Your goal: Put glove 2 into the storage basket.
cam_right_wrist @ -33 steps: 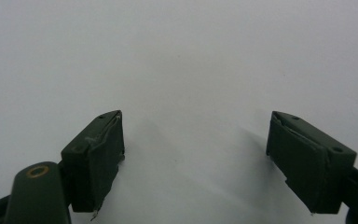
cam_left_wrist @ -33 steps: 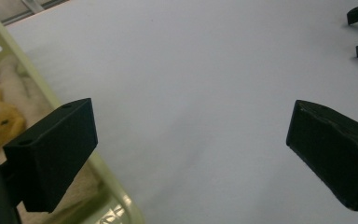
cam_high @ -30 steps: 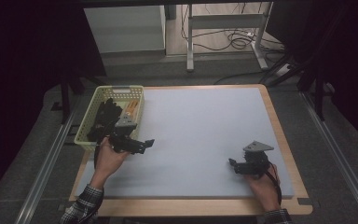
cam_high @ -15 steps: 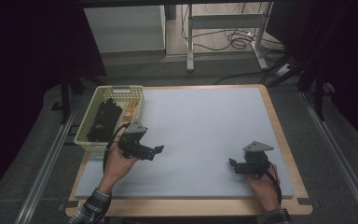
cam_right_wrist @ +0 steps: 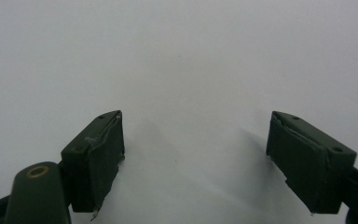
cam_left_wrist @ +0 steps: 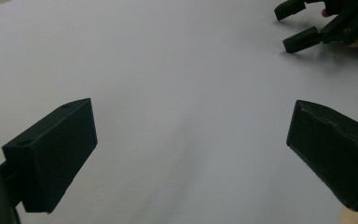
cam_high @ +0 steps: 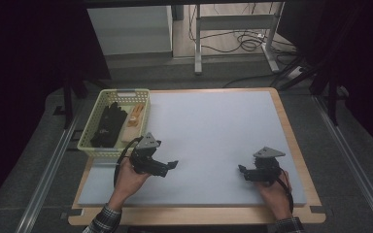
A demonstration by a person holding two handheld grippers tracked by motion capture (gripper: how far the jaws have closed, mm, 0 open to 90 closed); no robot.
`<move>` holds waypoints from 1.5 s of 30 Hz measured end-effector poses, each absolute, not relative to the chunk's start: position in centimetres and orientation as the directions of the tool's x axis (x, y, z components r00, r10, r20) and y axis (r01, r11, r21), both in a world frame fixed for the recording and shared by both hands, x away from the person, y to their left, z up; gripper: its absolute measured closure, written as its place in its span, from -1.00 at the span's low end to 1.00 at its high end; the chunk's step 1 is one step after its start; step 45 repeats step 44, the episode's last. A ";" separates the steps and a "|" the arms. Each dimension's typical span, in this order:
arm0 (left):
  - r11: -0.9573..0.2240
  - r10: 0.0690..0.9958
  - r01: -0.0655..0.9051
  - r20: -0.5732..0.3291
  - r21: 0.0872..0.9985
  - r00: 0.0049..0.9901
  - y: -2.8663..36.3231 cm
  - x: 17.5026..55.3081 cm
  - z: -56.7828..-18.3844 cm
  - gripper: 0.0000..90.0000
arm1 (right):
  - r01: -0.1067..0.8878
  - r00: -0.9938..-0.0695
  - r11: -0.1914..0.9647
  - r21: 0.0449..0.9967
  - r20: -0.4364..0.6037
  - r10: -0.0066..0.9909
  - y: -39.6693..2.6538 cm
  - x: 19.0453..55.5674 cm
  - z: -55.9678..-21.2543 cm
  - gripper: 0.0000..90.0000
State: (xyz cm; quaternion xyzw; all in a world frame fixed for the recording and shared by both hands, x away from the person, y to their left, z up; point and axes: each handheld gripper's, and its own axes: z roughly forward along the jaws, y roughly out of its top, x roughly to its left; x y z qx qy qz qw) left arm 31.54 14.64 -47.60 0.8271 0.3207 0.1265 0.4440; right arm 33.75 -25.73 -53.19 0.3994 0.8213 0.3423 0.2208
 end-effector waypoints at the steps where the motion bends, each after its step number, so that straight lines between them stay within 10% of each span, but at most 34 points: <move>1: -0.401 0.640 0.418 -0.078 0.815 0.765 14.5 31.4 -47.8 -0.95 | 0.505 -0.583 0.447 0.739 -0.089 0.807 -25.7 33.7 -53.2 -0.58; 45: -0.541 0.636 0.480 -0.037 0.691 0.770 12.2 30.1 -54.9 -1.00 | 0.522 -0.576 0.436 0.733 -0.074 0.814 -25.8 34.0 -53.2 -0.64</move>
